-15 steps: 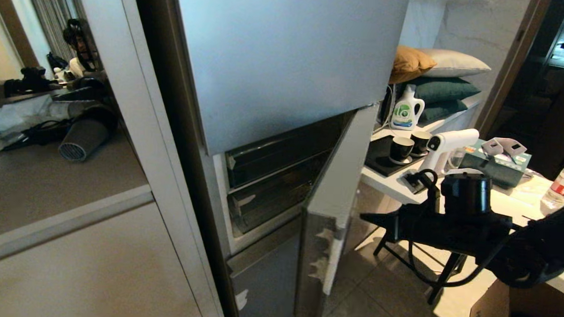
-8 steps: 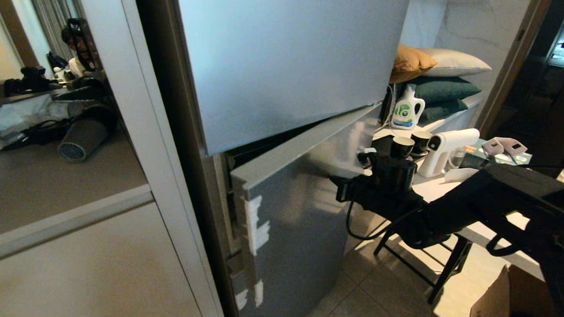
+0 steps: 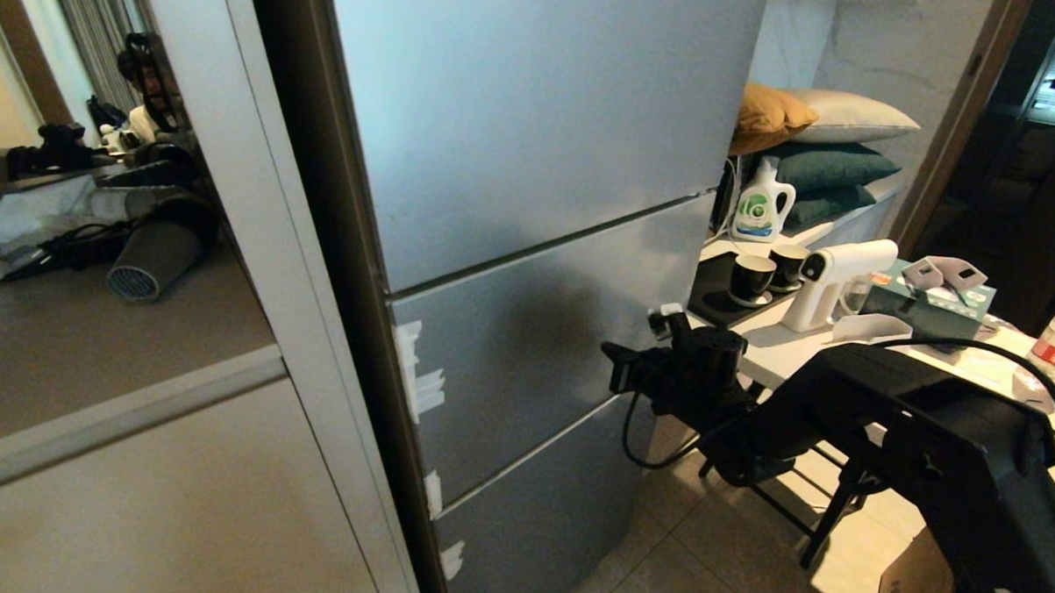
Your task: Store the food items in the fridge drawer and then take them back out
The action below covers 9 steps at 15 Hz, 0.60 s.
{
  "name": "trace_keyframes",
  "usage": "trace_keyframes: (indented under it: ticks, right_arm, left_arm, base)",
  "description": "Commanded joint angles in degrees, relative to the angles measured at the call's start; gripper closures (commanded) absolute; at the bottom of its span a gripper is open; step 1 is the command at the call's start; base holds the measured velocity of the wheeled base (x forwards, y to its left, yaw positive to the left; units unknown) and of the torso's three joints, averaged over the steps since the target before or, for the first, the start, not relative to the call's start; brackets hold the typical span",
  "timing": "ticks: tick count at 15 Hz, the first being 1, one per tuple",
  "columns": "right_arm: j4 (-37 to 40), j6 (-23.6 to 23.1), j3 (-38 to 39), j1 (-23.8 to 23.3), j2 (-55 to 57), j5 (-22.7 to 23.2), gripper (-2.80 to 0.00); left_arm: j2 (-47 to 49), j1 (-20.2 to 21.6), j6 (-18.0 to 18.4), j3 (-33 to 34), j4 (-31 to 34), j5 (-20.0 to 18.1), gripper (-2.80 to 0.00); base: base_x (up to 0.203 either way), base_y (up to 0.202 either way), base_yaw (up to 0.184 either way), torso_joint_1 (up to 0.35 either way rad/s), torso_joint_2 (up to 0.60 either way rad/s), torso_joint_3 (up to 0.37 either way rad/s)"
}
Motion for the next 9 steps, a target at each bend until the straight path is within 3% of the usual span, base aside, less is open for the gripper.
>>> trace_keyframes:
  ticks: [1, 7, 9]
  right_arm:
    - [-1.2, -0.1, 9.68, -0.01, -6.82, 0.07, 0.0]
    - [-2.02, -1.14, 45.08, -0.23, -37.38, -0.35, 0.0]
    - [-2.14, -1.91, 56.08, -0.84, -46.28, -2.5, 0.0]
  left_arm:
    - [-0.02, 0.01, -0.02, 0.62, -0.03, 0.01, 0.0]
    - [-0.02, 0.01, -0.02, 0.62, -0.03, 0.01, 0.0]
    - [-0.02, 0.01, -0.02, 0.62, -0.03, 0.01, 0.0]
  base:
    - [0.0, 0.0, 0.0, 0.0, 0.0, 0.0]
    - [0.0, 0.0, 0.0, 0.0, 0.0, 0.0]
    - [0.0, 0.0, 0.0, 0.0, 0.0, 0.0]
